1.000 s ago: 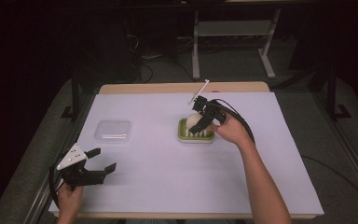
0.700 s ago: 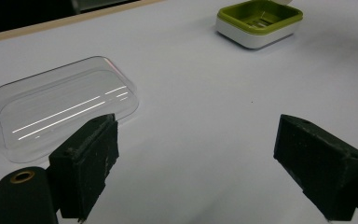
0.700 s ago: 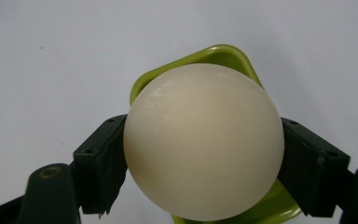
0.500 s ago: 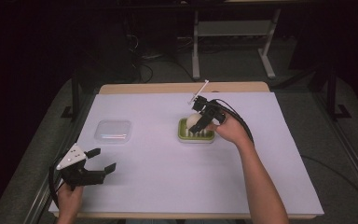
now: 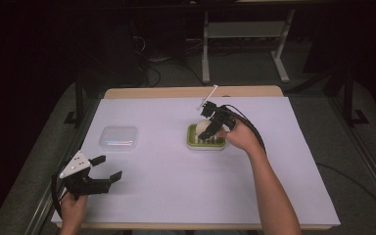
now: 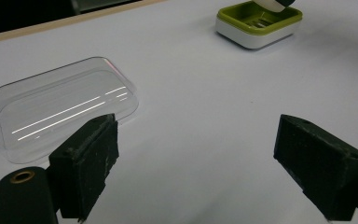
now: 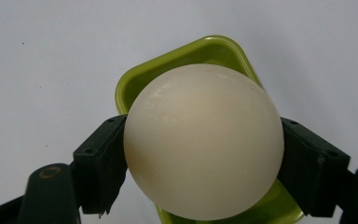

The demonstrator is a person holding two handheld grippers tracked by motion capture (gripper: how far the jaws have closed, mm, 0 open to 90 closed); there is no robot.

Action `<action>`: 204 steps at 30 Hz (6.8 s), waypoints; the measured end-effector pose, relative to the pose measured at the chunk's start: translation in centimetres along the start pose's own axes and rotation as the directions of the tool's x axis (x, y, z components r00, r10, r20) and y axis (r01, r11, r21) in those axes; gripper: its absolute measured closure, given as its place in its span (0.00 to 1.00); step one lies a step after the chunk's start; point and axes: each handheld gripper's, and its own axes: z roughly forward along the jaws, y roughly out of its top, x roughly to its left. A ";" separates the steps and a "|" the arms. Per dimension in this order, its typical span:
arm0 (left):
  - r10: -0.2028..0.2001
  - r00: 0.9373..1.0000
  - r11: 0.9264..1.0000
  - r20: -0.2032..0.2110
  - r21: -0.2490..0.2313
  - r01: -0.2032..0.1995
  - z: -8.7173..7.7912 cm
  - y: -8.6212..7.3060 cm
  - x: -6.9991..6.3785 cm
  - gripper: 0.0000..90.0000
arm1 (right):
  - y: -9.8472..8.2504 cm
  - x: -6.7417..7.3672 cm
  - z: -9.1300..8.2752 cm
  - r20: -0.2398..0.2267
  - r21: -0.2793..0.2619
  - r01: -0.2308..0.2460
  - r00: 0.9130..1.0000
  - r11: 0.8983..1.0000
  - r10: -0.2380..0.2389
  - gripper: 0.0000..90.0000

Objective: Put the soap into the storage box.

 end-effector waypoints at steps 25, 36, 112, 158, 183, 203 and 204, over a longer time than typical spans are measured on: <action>-0.002 1.000 1.000 -0.003 -0.007 0.002 -0.1 0.0 0.0 0.15 | -0.3 -0.5 1.0 -0.007 0.042 -0.028 1.000 0.999 0.028 0.25; -0.002 1.000 1.000 -0.003 -0.006 0.002 -0.1 0.0 0.0 0.15 | -0.5 -0.7 1.6 -0.003 0.064 -0.039 0.999 0.997 0.040 0.25; 0.008 1.000 1.000 0.005 -0.005 -0.008 0.1 0.2 -0.3 0.15 | -3.7 0.5 -2.2 -0.028 -0.022 -0.062 0.998 0.998 0.061 0.34; 0.020 1.000 1.000 0.007 0.003 -0.020 0.2 0.2 -0.5 0.15 | -11.7 3.0 -5.0 -0.022 -0.115 -0.130 0.991 0.985 0.129 0.31; 0.036 0.999 0.999 0.019 0.006 -0.037 0.5 0.2 -0.7 0.15 | -17.4 4.3 -5.9 -0.016 -0.169 -0.186 0.982 0.968 0.186 0.30; 0.048 0.998 0.999 0.041 0.020 -0.049 0.7 -0.1 -1.3 0.15 | -23.0 9.7 -5.9 0.028 -0.236 -0.178 0.981 0.955 0.190 0.28; 0.051 0.998 0.998 0.042 0.020 -0.052 0.7 -0.1 -1.3 0.15 | -23.3 10.1 -5.9 0.034 -0.247 -0.177 0.981 0.953 0.191 0.26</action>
